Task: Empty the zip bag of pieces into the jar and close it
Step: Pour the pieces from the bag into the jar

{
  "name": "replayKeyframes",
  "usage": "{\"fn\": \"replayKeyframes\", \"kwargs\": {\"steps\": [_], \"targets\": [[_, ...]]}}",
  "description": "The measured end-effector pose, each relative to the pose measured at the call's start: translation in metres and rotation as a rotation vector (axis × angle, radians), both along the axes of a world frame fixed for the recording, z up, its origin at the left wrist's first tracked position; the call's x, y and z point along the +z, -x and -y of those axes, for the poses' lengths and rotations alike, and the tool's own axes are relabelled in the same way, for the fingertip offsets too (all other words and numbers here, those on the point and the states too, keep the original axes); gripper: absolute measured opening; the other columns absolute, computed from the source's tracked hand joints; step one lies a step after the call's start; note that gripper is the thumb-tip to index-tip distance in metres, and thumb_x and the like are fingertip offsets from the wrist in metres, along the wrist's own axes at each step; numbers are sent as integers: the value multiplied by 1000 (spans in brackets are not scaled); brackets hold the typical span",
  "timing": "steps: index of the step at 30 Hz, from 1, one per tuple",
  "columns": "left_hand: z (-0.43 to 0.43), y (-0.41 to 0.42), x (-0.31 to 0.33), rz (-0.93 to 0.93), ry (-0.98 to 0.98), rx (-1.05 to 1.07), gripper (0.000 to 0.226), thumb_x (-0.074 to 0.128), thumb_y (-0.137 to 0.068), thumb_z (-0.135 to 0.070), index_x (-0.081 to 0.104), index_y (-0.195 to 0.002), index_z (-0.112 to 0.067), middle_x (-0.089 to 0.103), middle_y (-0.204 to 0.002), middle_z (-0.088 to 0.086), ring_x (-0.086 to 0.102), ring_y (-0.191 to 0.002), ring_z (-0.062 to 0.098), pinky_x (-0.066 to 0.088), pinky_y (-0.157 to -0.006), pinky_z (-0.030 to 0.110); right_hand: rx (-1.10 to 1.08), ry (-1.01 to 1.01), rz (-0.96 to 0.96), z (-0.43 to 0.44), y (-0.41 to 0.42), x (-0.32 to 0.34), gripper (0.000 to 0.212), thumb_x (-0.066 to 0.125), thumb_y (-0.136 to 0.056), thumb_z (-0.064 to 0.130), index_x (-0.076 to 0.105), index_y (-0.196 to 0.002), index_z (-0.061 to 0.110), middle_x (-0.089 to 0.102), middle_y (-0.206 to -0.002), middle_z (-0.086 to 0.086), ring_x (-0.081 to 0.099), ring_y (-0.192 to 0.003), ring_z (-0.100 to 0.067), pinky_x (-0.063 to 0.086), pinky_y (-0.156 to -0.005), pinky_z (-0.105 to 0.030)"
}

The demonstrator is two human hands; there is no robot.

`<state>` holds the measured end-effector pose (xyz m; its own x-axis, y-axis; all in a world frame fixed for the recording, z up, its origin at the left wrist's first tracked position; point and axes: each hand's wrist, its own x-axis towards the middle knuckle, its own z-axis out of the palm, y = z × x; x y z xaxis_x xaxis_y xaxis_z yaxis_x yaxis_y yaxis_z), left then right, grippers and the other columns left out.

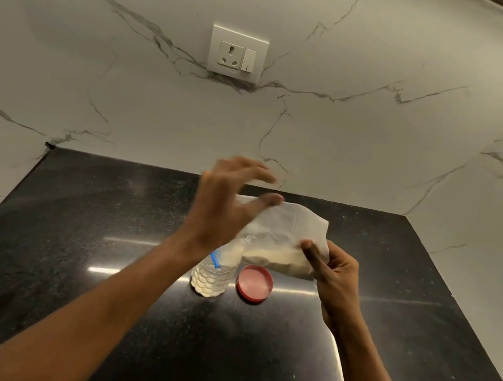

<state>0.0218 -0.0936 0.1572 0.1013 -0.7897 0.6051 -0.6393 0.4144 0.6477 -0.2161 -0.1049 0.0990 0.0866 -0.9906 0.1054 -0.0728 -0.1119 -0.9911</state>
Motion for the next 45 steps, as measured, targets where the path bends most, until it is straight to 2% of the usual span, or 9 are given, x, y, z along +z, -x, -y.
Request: {"fn": "replayKeyframes", "kwargs": {"steps": [4, 9, 18, 20, 23, 27, 36, 41, 45], "targets": [[-43, -42, -50, -434, -172, 222, 34, 80, -89, -45, 69, -115, -27, 68, -110, -9, 64, -102, 1, 51, -83, 12, -21, -3, 22, 1, 0, -4, 24, 72, -83, 42, 79, -95, 22, 78, -95, -2, 74, -87, -20, 64, -73, -31], [-47, -55, -90, -424, -623, -8, 25, 77, -93, -30, 71, -117, -26, 77, -108, -9, 72, -100, 2, 61, -92, 29, -23, 2, 21, 2, -3, -7, 24, 69, -86, 37, 76, -99, 18, 79, -95, 2, 75, -88, -18, 63, -72, -29], [-32, -55, -102, -358, -464, -56, 13, 73, -98, -17, 74, -102, -30, 77, -99, -13, 72, -95, 0, 59, -79, 14, -40, 68, 25, 0, -2, 4, 19, 71, -89, 35, 76, -92, 17, 74, -96, -15, 68, -94, -46, 57, -82, -65], [-33, -55, -104, -375, -441, -56, 14, 73, -98, -17, 74, -102, -29, 77, -96, -16, 72, -95, 0, 60, -79, 14, -40, 79, 11, -2, -6, 6, 21, 70, -90, 36, 75, -93, 16, 74, -96, -15, 69, -91, -43, 58, -80, -60], [-34, -54, -107, -406, -412, -57, 14, 71, -99, -16, 74, -104, -29, 75, -98, -25, 72, -95, -1, 59, -79, 12, -38, 90, -24, -3, -11, 9, 20, 69, -90, 37, 76, -93, 18, 76, -93, -7, 72, -82, -23, 61, -70, -38], [-33, -51, -109, -434, -420, -75, 13, 71, -99, -16, 74, -105, -27, 75, -98, -23, 73, -95, 1, 59, -80, 13, -54, 115, -41, -1, -12, 11, 23, 69, -90, 38, 74, -94, 16, 74, -94, -10, 69, -81, -19, 60, -66, -28], [-31, -48, -112, -480, -415, -88, 17, 72, -98, -15, 74, -103, -32, 77, -98, -20, 73, -98, -2, 58, -79, 11, -55, 140, -86, 1, -12, 17, 23, 66, -91, 36, 73, -95, 14, 72, -97, -11, 68, -80, -13, 58, -65, -25], [-29, -46, -111, -480, -408, -94, 19, 72, -98, -16, 74, -103, -34, 76, -101, -22, 73, -99, -1, 58, -80, 10, -56, 118, -78, 0, -10, 18, 23, 67, -91, 35, 74, -93, 14, 71, -99, -16, 66, -87, -29, 58, -71, -38], [-29, -45, -111, -491, -404, -87, 19, 73, -98, -16, 74, -103, -35, 78, -99, -17, 74, -98, -2, 58, -79, 10, -60, 108, -53, 0, -10, 23, 21, 67, -89, 35, 74, -92, 15, 72, -98, -13, 67, -87, -28, 58, -72, -38]]}}
